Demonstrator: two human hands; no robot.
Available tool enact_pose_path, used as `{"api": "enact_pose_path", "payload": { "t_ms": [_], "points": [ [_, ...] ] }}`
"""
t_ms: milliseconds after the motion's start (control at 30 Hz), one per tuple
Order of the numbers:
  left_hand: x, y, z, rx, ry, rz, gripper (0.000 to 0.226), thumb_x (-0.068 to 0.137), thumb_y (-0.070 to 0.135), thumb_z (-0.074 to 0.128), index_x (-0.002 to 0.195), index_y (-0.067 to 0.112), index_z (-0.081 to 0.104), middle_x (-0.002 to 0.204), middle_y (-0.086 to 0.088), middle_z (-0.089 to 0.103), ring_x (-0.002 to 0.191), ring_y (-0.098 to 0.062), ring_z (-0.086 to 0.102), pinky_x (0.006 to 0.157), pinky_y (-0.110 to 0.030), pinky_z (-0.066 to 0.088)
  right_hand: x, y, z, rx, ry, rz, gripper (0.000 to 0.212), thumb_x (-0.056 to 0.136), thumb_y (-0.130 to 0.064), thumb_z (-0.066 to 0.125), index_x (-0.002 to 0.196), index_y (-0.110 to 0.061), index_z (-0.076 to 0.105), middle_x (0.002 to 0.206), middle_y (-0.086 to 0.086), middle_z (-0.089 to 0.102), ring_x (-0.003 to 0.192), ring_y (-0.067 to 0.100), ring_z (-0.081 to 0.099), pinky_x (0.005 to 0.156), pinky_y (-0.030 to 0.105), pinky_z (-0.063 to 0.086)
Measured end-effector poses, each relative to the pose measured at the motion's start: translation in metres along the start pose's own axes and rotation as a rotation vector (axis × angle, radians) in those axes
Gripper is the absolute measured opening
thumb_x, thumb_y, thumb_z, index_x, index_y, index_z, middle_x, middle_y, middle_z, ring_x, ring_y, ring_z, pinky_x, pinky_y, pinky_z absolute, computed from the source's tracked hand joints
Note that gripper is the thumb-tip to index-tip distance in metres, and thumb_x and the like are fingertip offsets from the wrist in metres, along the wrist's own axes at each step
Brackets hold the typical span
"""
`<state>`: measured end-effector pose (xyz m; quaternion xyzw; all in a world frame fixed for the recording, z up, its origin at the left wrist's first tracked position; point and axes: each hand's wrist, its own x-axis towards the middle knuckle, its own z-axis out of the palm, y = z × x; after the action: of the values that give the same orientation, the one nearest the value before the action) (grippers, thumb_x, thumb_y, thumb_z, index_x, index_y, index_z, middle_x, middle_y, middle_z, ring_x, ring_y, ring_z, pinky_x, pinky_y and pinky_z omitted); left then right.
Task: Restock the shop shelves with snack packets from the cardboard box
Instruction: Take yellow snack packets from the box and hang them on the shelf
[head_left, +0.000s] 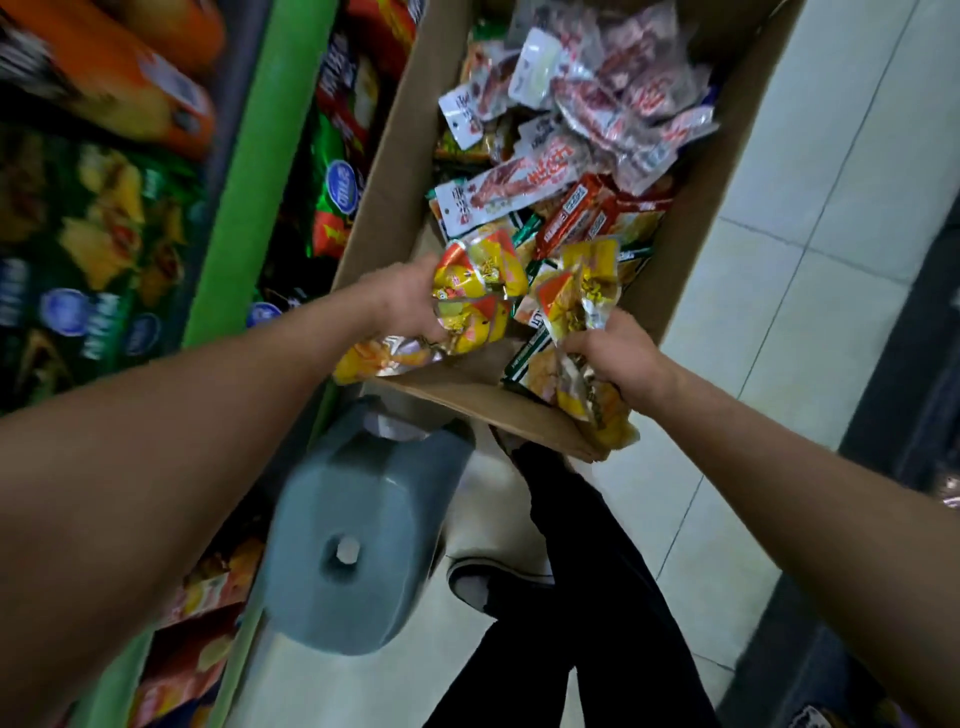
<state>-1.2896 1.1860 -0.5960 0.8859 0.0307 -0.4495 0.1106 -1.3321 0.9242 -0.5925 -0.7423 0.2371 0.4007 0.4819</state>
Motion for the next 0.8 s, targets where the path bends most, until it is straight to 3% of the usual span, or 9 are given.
{"api": "enact_pose_path", "payload": {
  "t_ms": [100,167,300,367,500,600,700,800],
  "points": [
    [-0.058,0.022,-0.027,-0.227,0.068,0.004,0.08,0.062,0.033,0.085,0.127,0.019,0.041,0.105,-0.005,0.061,0.09,-0.026,0.058,0.074,-0.028,0.043,-0.056,-0.038,-0.01,0.066,-0.01,-0.016,0.024,0.069,-0.019,0.068,0.092,-0.011,0.067,0.085,0.011,0.073,0.083,0.033,0.07,0.074,0.043,0.059],
    [-0.101,0.038,-0.049,-0.382,0.129,0.001,0.08,0.065,0.028,0.085,0.13,0.014,0.04,0.109,-0.005,0.06,0.098,-0.027,0.059,0.079,-0.031,0.048,-0.097,-0.066,-0.018,0.097,-0.005,-0.054,0.031,0.066,-0.02,0.068,0.094,-0.007,0.067,0.092,0.016,0.072,0.093,0.041,0.068,0.085,0.054,0.056],
    [-0.196,0.061,-0.093,-0.739,0.24,0.013,0.085,0.068,0.021,0.086,0.137,0.017,0.038,0.121,-0.004,0.062,0.106,-0.025,0.062,0.089,-0.035,0.053,-0.188,-0.133,-0.028,0.102,0.018,-0.14,0.045,0.066,-0.027,0.068,0.109,-0.012,0.065,0.106,0.017,0.071,0.098,0.039,0.067,0.089,0.053,0.055],
    [-0.247,0.066,-0.113,-0.909,0.355,0.036,0.08,0.065,0.017,0.085,0.133,0.019,0.044,0.116,-0.002,0.065,0.105,-0.023,0.065,0.089,-0.034,0.053,-0.235,-0.166,-0.03,0.094,0.008,-0.194,0.055,0.065,-0.031,0.069,0.118,-0.018,0.062,0.111,0.007,0.071,0.101,0.032,0.067,0.095,0.049,0.052],
    [-0.346,0.066,-0.144,-1.23,0.485,0.041,0.082,0.055,0.022,0.084,0.128,0.022,0.047,0.11,0.001,0.07,0.1,-0.02,0.07,0.086,-0.039,0.057,-0.323,-0.217,-0.029,0.099,-0.021,-0.329,0.036,0.068,-0.025,0.067,0.103,-0.017,0.069,0.1,0.003,0.075,0.094,0.027,0.07,0.092,0.048,0.053],
    [-0.411,0.069,-0.157,-1.331,0.558,0.073,0.093,0.055,0.023,0.087,0.137,0.025,0.043,0.115,0.008,0.069,0.104,-0.014,0.068,0.094,-0.042,0.055,-0.384,-0.246,-0.021,0.144,-0.059,-0.401,0.031,0.064,-0.03,0.069,0.093,-0.022,0.074,0.094,-0.005,0.077,0.089,0.019,0.072,0.089,0.042,0.053],
    [-0.469,0.071,-0.165,-1.369,0.637,0.071,0.101,0.049,0.036,0.087,0.139,0.032,0.04,0.12,0.013,0.065,0.111,-0.014,0.064,0.099,-0.044,0.052,-0.438,-0.265,-0.013,0.191,-0.082,-0.431,0.036,0.064,-0.034,0.072,0.098,-0.021,0.075,0.099,0.0,0.077,0.095,0.026,0.072,0.096,0.053,0.051],
    [-0.521,0.069,-0.17,-1.398,0.709,0.087,0.105,0.049,0.037,0.087,0.141,0.035,0.037,0.122,0.012,0.065,0.112,-0.015,0.064,0.098,-0.044,0.053,-0.484,-0.277,-0.006,0.205,-0.097,-0.498,0.029,0.068,-0.03,0.072,0.096,-0.024,0.076,0.1,-0.001,0.077,0.095,0.023,0.072,0.096,0.052,0.051]
  ]
}}
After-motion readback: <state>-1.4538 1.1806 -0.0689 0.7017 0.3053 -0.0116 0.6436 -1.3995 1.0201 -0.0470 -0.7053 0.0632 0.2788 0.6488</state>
